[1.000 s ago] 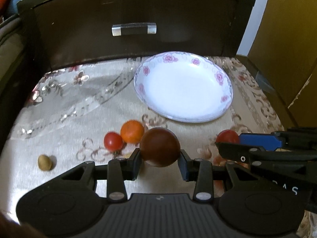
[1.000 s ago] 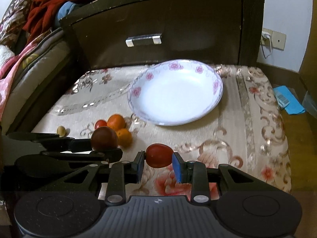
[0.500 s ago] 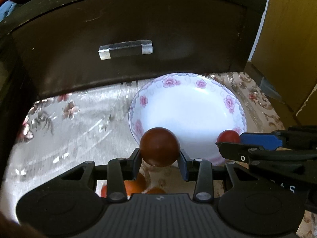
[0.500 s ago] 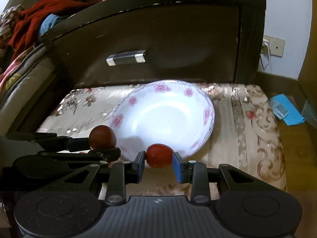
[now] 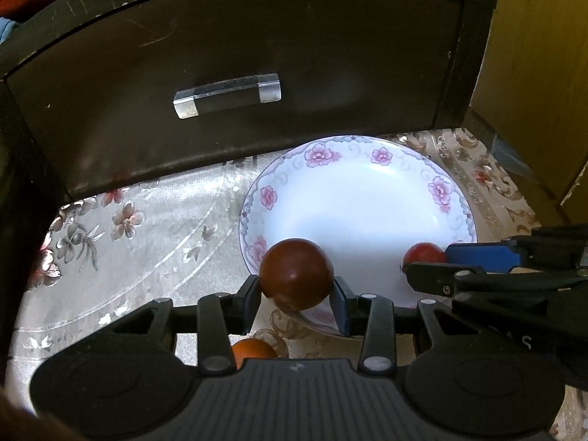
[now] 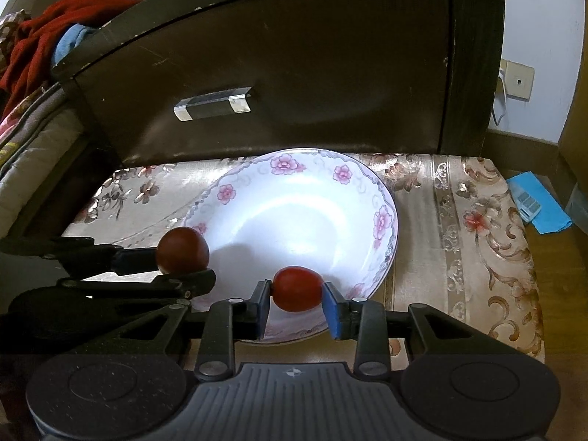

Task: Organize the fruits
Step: 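Carry both tomatoes over the white bowl and open both grippers, then move both open grippers back toward the remaining fruit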

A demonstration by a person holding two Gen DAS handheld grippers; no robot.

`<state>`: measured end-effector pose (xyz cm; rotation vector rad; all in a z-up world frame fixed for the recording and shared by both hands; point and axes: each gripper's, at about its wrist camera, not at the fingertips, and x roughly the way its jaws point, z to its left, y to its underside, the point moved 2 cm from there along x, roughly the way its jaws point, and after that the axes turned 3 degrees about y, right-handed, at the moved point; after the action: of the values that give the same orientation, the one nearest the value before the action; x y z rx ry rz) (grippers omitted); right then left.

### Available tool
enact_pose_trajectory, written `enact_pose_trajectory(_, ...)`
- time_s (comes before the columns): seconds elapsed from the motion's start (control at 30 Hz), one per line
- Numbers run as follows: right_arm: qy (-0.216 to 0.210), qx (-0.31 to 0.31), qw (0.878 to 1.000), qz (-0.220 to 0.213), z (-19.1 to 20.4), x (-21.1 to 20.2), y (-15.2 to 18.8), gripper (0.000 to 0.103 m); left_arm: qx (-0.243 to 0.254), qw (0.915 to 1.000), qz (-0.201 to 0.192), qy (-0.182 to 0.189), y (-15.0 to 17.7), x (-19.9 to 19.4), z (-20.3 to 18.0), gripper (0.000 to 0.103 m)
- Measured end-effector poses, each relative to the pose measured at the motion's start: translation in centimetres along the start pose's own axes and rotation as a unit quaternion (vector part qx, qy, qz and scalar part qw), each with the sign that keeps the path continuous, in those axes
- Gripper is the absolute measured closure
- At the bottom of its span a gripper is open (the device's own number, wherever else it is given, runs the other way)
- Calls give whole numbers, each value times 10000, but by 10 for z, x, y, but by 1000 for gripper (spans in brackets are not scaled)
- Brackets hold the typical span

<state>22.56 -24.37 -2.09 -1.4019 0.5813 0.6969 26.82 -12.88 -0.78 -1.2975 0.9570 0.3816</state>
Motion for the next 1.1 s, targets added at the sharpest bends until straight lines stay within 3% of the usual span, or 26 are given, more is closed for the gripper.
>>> enact_pose_trajectory(0.53, 69, 20, 9999, -92, -4, -2, -2, 70, -47, 10000, -32, -17, 0, -4, 1, 51)
enact_pose_trajectory(1.1, -58, -149, 9996, -217, 21, -37, 8, 66, -212, 9994, -206, -170, 14, -58, 32, 48)
